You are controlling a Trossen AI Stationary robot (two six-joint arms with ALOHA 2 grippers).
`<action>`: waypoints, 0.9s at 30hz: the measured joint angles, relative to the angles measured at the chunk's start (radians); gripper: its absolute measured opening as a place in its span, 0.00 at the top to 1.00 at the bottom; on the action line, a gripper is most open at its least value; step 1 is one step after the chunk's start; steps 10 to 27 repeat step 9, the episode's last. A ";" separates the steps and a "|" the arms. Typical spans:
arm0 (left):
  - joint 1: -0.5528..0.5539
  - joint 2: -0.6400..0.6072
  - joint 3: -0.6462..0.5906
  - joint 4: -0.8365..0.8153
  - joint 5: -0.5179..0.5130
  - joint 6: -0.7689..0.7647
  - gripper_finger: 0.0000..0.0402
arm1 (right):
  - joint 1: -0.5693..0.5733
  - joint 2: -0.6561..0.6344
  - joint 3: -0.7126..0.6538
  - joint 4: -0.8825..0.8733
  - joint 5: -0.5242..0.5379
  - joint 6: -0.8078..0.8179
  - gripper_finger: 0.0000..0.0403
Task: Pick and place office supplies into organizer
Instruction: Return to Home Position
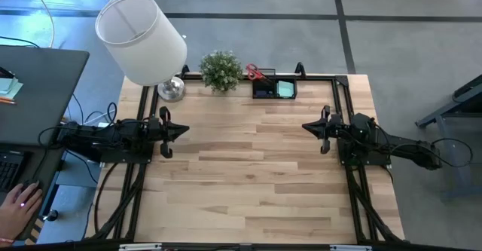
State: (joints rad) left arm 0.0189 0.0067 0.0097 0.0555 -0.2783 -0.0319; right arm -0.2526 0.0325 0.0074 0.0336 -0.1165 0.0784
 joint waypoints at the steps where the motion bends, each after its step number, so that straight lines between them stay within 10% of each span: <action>1: 0.000 0.000 0.000 0.000 0.000 0.000 1.00 | 0.000 0.000 0.000 0.000 0.000 0.000 1.00; 27: 0.000 0.000 0.000 0.000 0.000 0.000 1.00 | 0.000 0.000 0.000 0.000 -0.007 0.000 1.00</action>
